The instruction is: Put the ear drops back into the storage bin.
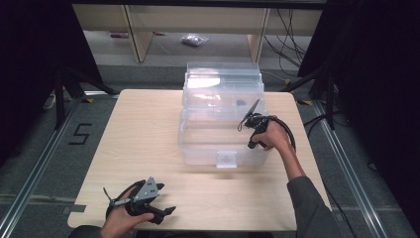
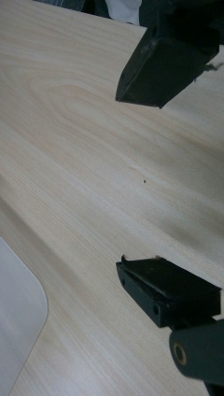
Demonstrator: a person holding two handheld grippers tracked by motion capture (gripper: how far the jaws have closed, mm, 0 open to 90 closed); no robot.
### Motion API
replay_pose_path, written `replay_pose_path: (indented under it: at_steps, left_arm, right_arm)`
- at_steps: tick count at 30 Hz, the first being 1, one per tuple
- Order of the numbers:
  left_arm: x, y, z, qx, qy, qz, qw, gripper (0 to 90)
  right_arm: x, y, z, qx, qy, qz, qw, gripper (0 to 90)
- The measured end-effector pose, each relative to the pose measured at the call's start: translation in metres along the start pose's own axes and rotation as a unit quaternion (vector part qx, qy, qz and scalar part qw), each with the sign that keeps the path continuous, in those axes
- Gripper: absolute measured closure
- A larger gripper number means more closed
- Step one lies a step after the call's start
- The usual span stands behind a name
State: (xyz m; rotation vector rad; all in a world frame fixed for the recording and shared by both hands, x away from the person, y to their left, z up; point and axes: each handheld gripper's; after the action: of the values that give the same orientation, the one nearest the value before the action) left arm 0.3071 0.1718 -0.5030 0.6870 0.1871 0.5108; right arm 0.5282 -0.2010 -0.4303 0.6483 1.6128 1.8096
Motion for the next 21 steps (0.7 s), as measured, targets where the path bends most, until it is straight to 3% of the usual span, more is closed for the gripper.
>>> replay_pose_path:
  at_steps: [1,2,6,8,10,12,15,16,17,18,21]
  left_arm:
    - [0.0001,-0.0002,-0.0001,-0.001,-0.001,0.001,1.0,15.1]
    - [0.0,-0.0003,-0.0001,-0.001,0.0,0.001,1.0,15.1]
    - [0.0001,0.0002,0.0002,0.001,-0.003,0.0,1.0,15.1]
    - [0.0002,-0.0004,0.0,-0.002,-0.003,0.0,1.0,15.1]
    - [0.0,-0.0003,0.0,-0.002,0.0,0.0,1.0,15.1]
    - [0.0001,0.0,0.0,0.001,-0.001,0.001,1.0,15.1]
    - [-0.0001,-0.0004,-0.0001,-0.002,0.0,0.0,1.0,15.1]
    - [0.0,0.0001,0.0001,0.001,-0.001,0.001,1.0,15.1]
    - [0.0005,-0.0002,-0.0001,0.002,-0.004,0.002,1.0,15.1]
    - [-0.0001,0.0,0.0001,0.0,-0.002,0.0,1.0,15.1]
    - [0.0001,-0.0003,-0.0001,-0.001,-0.001,0.0,1.0,15.1]
  right_arm:
    - [-0.002,-0.0017,-0.0008,0.001,0.011,-0.001,0.9999,60.0]
    - [0.0014,-0.0007,0.0006,0.007,-0.008,-0.003,0.9999,60.0]
    - [0.0031,-0.001,0.0018,0.012,-0.017,0.002,0.9998,60.0]
    - [-0.0006,-0.0042,0.0018,0.004,0.008,0.001,1.0,60.0]
    - [-0.0015,-0.0053,0.0011,0.008,0.01,0.001,0.9999,60.0]
    - [0.0017,-0.0039,0.0022,0.015,-0.007,0.002,0.9999,60.0]
    - [0.0003,-0.0053,0.0023,0.014,-0.001,-0.005,0.9999,60.0]
    - [-0.0022,-0.0062,0.0015,0.011,0.014,-0.004,0.9998,60.0]
    - [-0.0022,-0.0069,0.0016,0.01,0.015,-0.007,0.9998,60.0]
    - [0.0006,-0.0063,0.0024,0.02,-0.001,-0.009,0.9998,59.9]
    - [0.0005,-0.0067,0.0028,0.021,0.006,-0.011,0.9997,59.9]
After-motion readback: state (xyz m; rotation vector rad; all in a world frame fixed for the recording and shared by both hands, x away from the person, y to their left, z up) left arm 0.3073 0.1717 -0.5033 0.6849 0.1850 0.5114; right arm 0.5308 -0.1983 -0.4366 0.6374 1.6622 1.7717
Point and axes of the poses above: each handheld gripper's, and its own axes: y roughly backward along the jaws, z roughly out of its top, x roughly to its left, and after that the axes turned 2 degrees about -z, right-handed
